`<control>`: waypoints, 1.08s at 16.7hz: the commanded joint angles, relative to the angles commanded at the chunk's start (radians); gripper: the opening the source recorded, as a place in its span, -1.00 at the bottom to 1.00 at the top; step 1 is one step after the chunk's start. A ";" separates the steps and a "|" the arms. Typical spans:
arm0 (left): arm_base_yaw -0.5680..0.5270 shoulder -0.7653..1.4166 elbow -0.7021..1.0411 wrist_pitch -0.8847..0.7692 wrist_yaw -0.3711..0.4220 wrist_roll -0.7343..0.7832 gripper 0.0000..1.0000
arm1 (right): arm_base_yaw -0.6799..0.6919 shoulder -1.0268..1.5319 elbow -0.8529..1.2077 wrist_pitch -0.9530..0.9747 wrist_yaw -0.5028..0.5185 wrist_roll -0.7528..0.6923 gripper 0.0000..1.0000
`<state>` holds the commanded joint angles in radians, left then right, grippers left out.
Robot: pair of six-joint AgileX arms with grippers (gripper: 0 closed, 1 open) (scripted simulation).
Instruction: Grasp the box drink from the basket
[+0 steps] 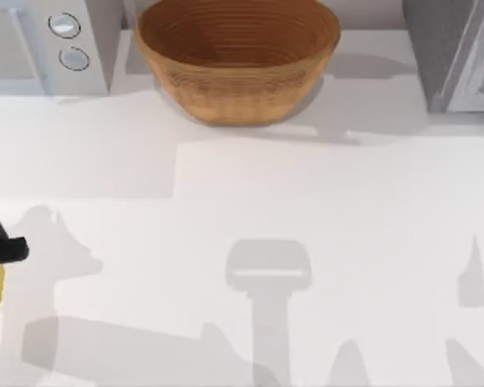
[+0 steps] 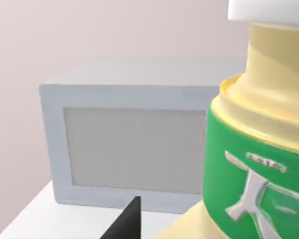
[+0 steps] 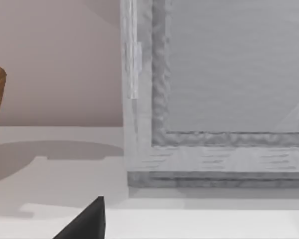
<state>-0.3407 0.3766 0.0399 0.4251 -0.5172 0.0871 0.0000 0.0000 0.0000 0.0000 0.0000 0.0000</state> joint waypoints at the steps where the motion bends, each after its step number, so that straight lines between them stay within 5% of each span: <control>1: -0.014 0.039 0.003 0.050 -0.104 0.010 -1.00 | 0.000 0.000 0.000 0.000 0.000 0.000 1.00; 5: -0.116 0.204 0.020 0.238 -0.431 0.051 -1.00 | 0.000 0.000 0.000 0.000 0.000 0.000 1.00; 9: -0.276 0.352 0.038 0.415 -0.615 0.084 -1.00 | 0.000 0.000 0.000 0.000 0.000 0.000 1.00; 18: -0.338 0.419 0.036 0.482 -0.651 0.098 -1.00 | 0.000 0.000 0.000 0.000 0.000 0.000 1.00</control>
<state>-0.6787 0.7961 0.0760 0.9071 -1.1681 0.1849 0.0000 0.0000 0.0000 0.0000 0.0000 0.0000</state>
